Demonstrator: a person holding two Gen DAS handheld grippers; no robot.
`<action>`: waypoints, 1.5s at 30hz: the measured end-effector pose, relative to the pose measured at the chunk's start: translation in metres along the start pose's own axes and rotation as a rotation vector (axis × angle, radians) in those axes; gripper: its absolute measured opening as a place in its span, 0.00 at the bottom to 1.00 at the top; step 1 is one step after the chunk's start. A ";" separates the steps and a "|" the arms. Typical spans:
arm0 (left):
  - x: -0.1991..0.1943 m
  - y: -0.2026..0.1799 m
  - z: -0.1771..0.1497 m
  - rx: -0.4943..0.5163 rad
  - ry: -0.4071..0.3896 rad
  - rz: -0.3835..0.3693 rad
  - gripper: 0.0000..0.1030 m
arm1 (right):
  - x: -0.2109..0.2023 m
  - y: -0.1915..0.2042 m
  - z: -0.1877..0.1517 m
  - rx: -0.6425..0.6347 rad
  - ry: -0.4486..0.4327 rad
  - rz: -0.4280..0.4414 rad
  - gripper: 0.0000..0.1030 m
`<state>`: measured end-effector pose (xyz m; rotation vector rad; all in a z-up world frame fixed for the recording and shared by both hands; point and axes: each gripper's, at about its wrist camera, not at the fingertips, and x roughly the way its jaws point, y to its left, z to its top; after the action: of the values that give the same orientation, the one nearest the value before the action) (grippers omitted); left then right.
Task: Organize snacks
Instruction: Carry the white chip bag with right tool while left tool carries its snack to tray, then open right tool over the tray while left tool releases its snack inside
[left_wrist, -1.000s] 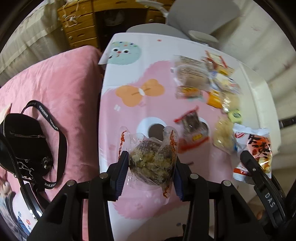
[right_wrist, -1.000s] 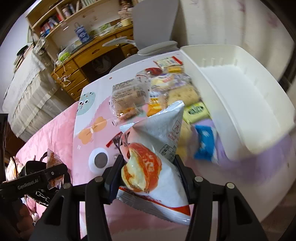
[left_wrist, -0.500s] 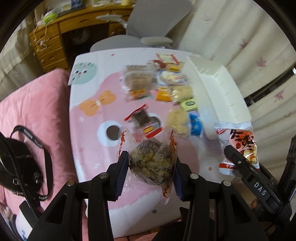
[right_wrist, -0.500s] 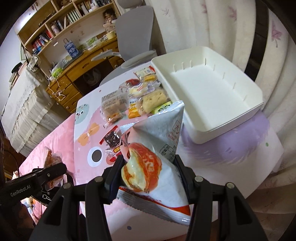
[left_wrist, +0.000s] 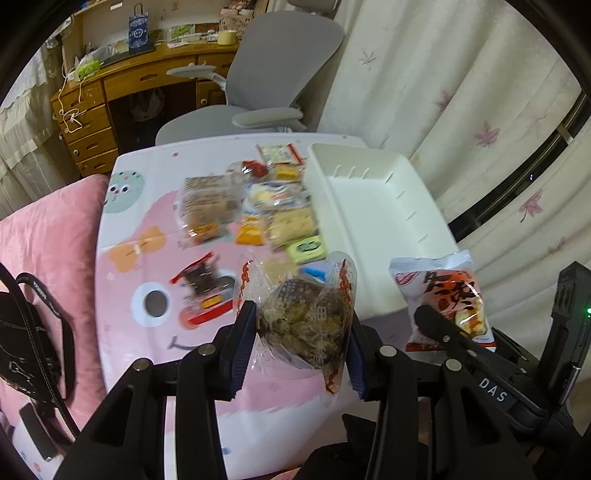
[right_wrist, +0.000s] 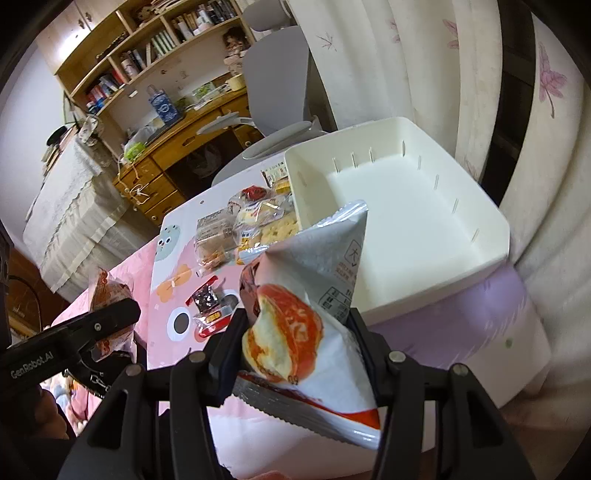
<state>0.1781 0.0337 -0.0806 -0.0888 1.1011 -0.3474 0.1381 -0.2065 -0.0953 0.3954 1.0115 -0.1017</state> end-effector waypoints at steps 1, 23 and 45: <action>0.001 -0.008 0.001 -0.003 -0.010 -0.002 0.41 | -0.001 -0.008 0.005 -0.012 0.005 0.012 0.51; 0.078 -0.137 0.067 0.001 -0.169 -0.029 0.42 | 0.015 -0.120 0.093 -0.168 0.009 0.059 0.52; 0.104 -0.118 0.087 -0.165 -0.266 0.130 0.77 | 0.034 -0.125 0.097 -0.254 0.024 0.019 0.64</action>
<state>0.2697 -0.1194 -0.1017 -0.2028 0.8654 -0.1231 0.2014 -0.3544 -0.1133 0.1749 1.0294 0.0484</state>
